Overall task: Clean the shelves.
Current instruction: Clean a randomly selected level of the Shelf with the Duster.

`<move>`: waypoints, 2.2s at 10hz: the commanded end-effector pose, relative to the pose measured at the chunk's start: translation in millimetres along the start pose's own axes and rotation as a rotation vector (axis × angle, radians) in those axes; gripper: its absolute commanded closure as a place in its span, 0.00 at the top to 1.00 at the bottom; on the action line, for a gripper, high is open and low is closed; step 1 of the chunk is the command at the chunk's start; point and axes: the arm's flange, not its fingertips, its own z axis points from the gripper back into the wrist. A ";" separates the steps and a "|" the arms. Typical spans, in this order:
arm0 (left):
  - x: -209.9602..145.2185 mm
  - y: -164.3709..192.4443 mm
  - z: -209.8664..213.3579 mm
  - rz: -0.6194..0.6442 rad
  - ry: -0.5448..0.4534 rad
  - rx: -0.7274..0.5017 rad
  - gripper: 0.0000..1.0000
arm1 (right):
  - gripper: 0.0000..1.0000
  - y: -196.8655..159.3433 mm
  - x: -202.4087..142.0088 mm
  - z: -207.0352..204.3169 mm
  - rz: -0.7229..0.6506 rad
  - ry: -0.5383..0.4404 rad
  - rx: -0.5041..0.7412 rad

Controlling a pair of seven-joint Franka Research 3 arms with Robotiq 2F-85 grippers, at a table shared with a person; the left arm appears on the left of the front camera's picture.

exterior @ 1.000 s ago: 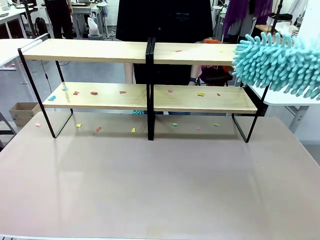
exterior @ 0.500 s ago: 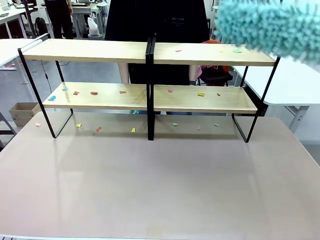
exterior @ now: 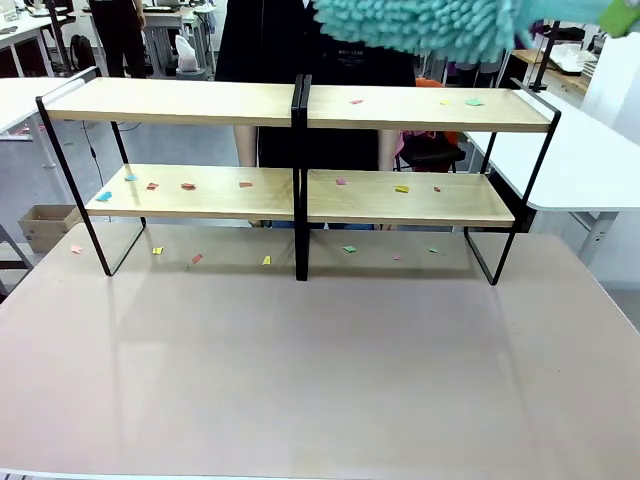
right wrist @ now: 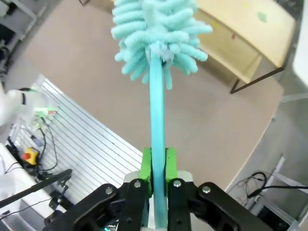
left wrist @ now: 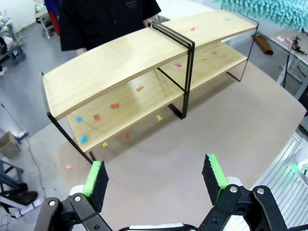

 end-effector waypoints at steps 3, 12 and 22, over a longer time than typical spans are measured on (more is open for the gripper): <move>0.0 0.5 0.4 -0.002 -0.001 0.001 1.00 | 0.13 16.1 26.9 -58.9 -0.248 -0.099 -0.009; 0.0 0.5 0.4 -0.002 -0.001 0.001 1.00 | 0.13 31.3 79.9 -175.3 -0.384 0.050 -0.041; 0.0 0.5 0.4 -0.002 -0.001 0.001 1.00 | 0.13 -109.4 14.6 -112.6 -0.775 0.148 -0.396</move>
